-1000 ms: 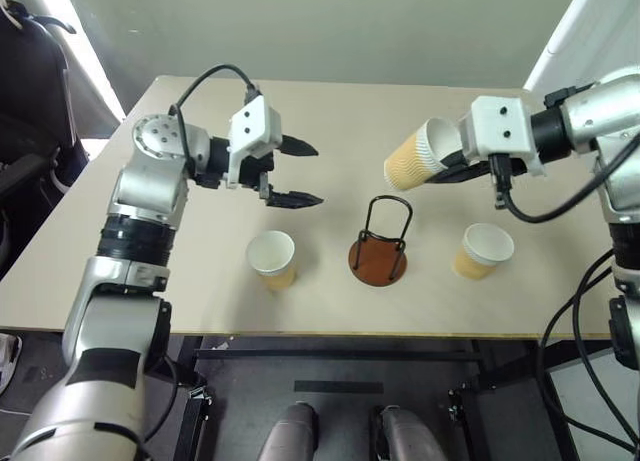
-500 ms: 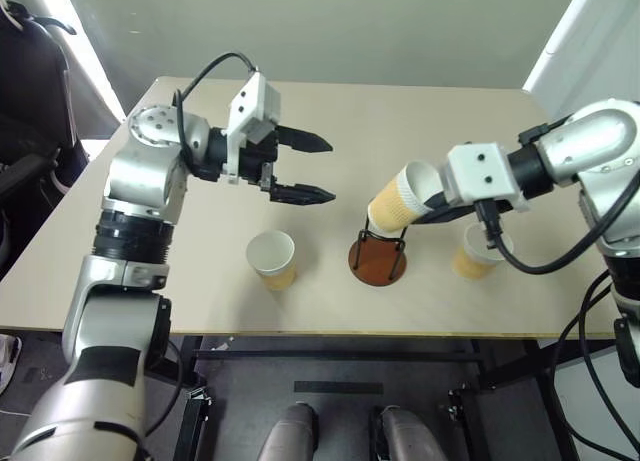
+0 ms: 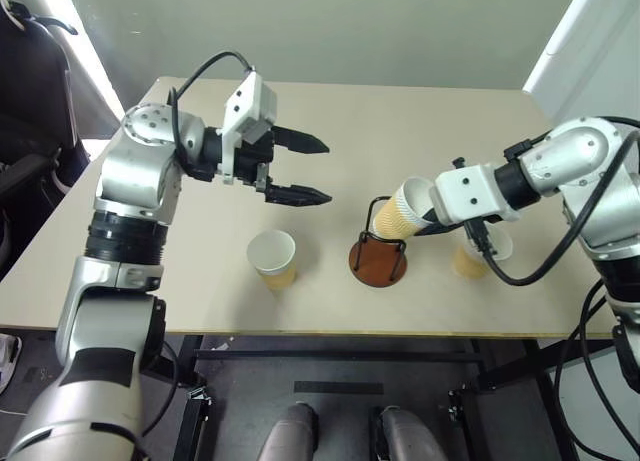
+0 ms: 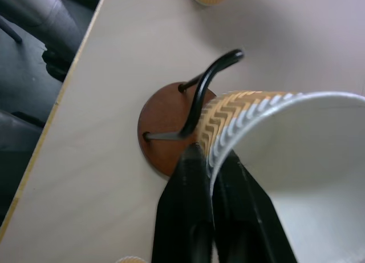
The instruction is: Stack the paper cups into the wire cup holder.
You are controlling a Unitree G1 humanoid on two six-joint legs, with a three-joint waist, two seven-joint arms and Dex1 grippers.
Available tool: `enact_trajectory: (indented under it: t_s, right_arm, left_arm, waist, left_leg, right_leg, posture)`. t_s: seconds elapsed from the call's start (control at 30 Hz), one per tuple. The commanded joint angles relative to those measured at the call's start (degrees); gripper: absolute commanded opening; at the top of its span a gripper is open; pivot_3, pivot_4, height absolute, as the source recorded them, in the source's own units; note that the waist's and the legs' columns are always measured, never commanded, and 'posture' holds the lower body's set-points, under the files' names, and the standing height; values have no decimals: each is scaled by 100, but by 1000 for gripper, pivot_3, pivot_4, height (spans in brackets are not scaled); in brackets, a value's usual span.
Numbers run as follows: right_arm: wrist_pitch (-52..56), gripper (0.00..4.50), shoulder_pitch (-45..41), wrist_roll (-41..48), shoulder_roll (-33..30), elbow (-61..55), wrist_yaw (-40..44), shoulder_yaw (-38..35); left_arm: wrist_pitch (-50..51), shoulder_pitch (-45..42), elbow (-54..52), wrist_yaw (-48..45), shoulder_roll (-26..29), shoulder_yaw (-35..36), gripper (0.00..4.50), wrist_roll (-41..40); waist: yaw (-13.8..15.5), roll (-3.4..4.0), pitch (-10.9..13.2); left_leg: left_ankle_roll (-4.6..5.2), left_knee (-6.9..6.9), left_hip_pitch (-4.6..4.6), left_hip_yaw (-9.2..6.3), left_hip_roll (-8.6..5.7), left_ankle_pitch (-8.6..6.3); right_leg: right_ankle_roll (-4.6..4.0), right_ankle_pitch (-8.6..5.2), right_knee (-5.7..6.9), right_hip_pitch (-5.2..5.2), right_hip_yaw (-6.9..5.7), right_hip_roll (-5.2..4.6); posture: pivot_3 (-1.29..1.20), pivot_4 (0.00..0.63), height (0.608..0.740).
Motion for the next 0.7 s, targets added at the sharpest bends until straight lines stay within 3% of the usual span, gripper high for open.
enact_trajectory:
  t_s: [0.03, 0.13, 0.27, 0.43, 0.57, 0.7]
  right_arm:
    - [44, 1284, -243, -11, 127, 50, -221, -153]
    - [160, 2304, -279, 53, 181, 110, -277, -215]
    - [517, 2304, -342, 305, 176, 33, -336, -417]
    - [908, 2304, -230, 652, -321, -245, -83, -726]
    - [944, 2304, 611, 812, -1139, -673, 291, -857]
    - [550, 2304, 1006, 531, -1441, -587, 191, -800]
  left_arm:
    - [-76, -11, -200, 53, 64, 104, 4500, -17]
    - [-79, -14, -194, 73, 55, 103, 4500, -18]
    - [-61, 14, -237, 93, 79, 110, 4500, -38]
    - [-21, 61, -302, 50, 150, 111, 4500, -52]
    - [-179, 67, -232, 58, 93, 35, 4500, 10]
    - [-304, 2, -233, 157, -129, 9, 4500, -8]
  waist:
    - [-9, 0, 0]
    - [-10, 0, 0]
    - [-4, 0, 0]
    - [12, 0, 0]
    - [45, -4, -3]
    - [31, -3, -2]
  left_leg:
    - [0, 0, 0, 0, 0, 0]
    - [0, 0, 0, 0, 0, 0]
    - [1, 3, -2, 0, 0, 0]
    - [0, 3, -4, -1, 0, 0]
    - [1, 3, -4, -1, 0, -1]
    - [7, 15, -2, 2, -1, -4]
  right_leg:
    - [0, 0, 0, 0, 0, 0]
    - [0, 0, 1, 0, 0, 0]
    - [0, 0, -1, 1, 0, 0]
    - [-1, -1, -1, 1, -1, 0]
    - [-2, -5, -6, 11, -1, 0]
    - [5, -4, -6, 18, 6, 0]
  posture:
    - [0, 150, 740]
    - [0, 150, 740]
    - [0, 150, 740]
    - [0, 150, 740]
    - [0, 150, 740]
    - [0, 150, 740]
